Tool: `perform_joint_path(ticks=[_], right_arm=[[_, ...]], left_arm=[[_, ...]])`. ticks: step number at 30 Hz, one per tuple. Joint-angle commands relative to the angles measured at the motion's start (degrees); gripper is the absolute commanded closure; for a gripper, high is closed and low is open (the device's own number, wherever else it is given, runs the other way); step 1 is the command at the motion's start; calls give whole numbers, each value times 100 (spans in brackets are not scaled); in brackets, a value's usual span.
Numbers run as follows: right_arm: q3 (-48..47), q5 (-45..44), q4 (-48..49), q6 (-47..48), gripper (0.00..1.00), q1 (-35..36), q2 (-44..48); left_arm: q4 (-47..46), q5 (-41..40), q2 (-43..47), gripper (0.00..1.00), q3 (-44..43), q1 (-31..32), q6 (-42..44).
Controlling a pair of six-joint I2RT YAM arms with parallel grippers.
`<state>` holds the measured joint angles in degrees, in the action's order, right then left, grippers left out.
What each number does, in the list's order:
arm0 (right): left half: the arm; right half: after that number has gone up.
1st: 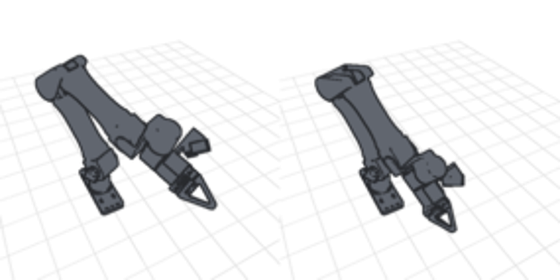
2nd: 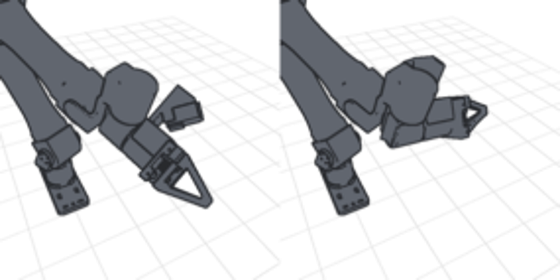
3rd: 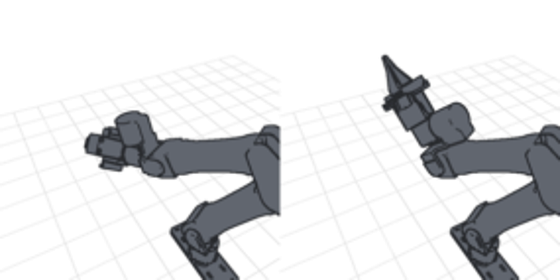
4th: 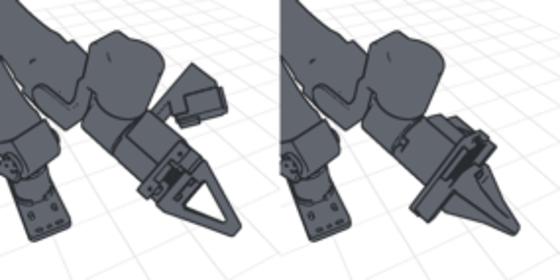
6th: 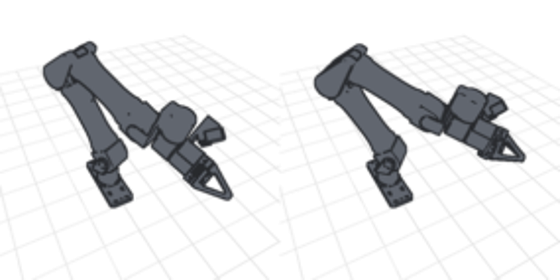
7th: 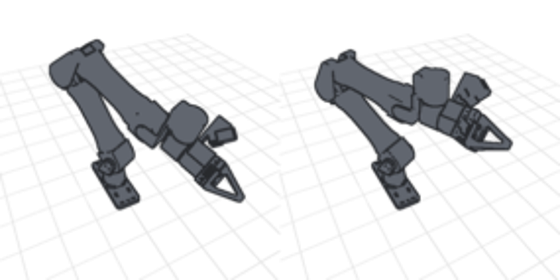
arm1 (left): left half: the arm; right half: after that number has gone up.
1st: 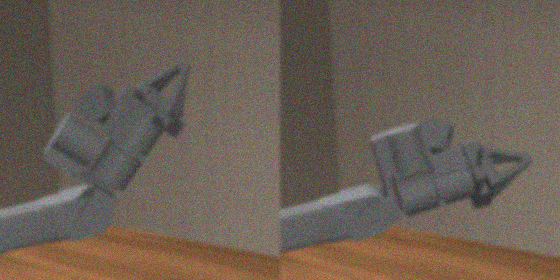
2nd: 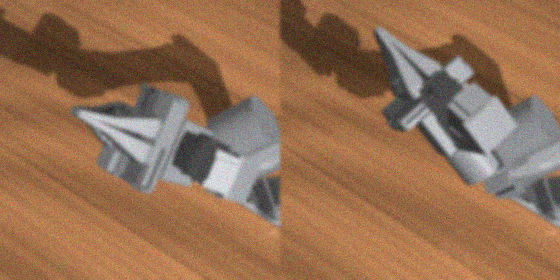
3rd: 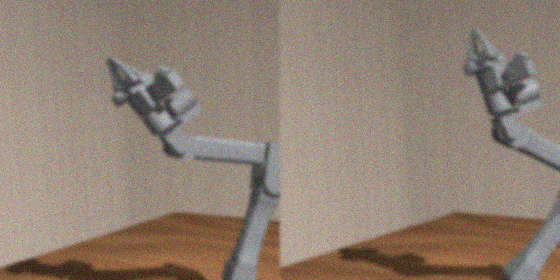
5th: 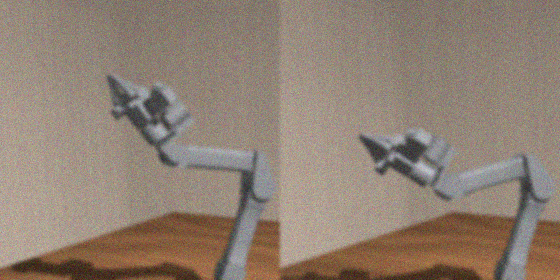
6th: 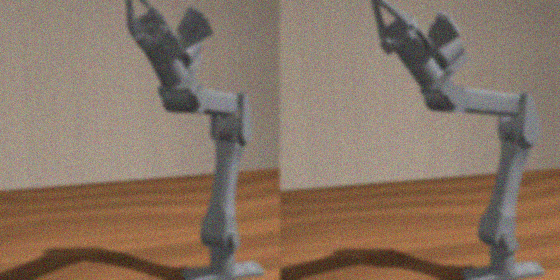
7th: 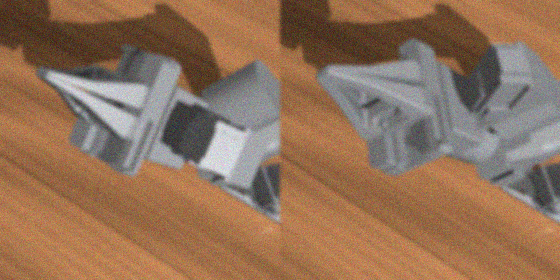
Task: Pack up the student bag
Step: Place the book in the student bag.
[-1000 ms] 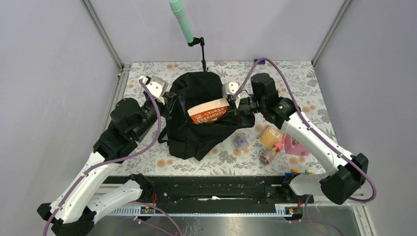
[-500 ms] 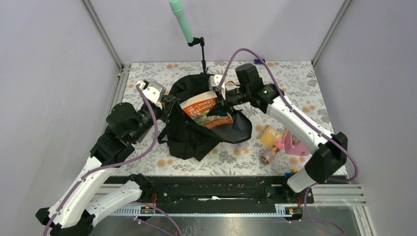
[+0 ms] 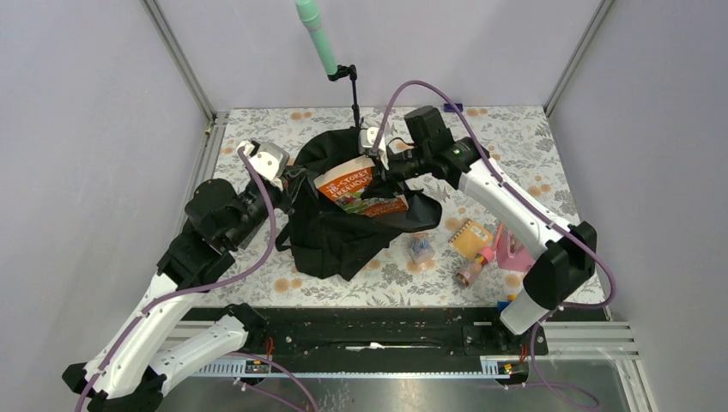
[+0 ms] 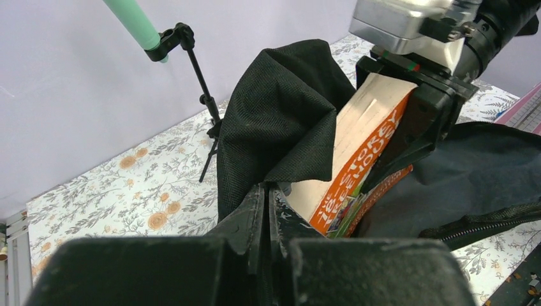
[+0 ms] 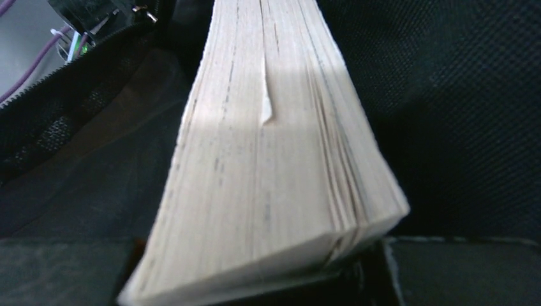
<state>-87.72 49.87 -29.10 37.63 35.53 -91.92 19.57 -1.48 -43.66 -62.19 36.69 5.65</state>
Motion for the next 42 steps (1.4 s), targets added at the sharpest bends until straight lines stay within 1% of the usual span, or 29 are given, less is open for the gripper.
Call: perform_joint_path(ticks=[1,4,6,8,10,12,15,21,26,29,30,33,36,38,39,42], right_arm=[[-622,-487,-1373,437,100,98,-294],[145,-1149,-1127,360,100,235,134],[596,-1300,-893,222,100,249,526],[821,-1398,-844,138,100,245,854],[838,-1555,-999,156,100,275,1008],[665,-1715,-1315,271,100,338,944],[288,-1897,-1718,439,100,528,509],[-446,-2319,-2441,693,100,1155,-442],[-471,-2510,-2430,758,100,1511,-646],[-278,-2922,-1962,792,99,1732,-649],[-136,-3052,-1633,710,90,1753,-577],[420,-3408,-570,510,59,1760,-121],[850,-3627,321,417,44,1756,419],[1044,-3736,658,310,28,1753,743],[1089,-3780,716,287,22,1755,853],[1047,-3999,729,77,20,1756,1100]], left_arm=[[-338,-14,60,100,-37,-33,92],[-304,-187,52,100,-122,-33,78],[-282,-278,32,100,-152,-39,49],[-239,-374,-9,100,-196,-46,29],[-196,-473,-43,100,-234,-52,3],[-197,-502,-45,100,-252,-61,-17],[-219,-403,-3,100,-222,-65,-29],[-230,-305,29,100,-187,-75,22],[-293,-216,36,100,-177,-74,12],[-322,-44,12,100,-175,-88,-56],[-323,-19,7,100,-172,-83,-75],[-314,-47,-1,100,-149,-83,-89],[-319,-89,-3,100,-130,-83,-89],[-336,-98,-14,100,-130,-83,-90],[-339,-99,-24,100,-134,-87,-90],[-332,-114,-37,100,-136,-83,-90]])
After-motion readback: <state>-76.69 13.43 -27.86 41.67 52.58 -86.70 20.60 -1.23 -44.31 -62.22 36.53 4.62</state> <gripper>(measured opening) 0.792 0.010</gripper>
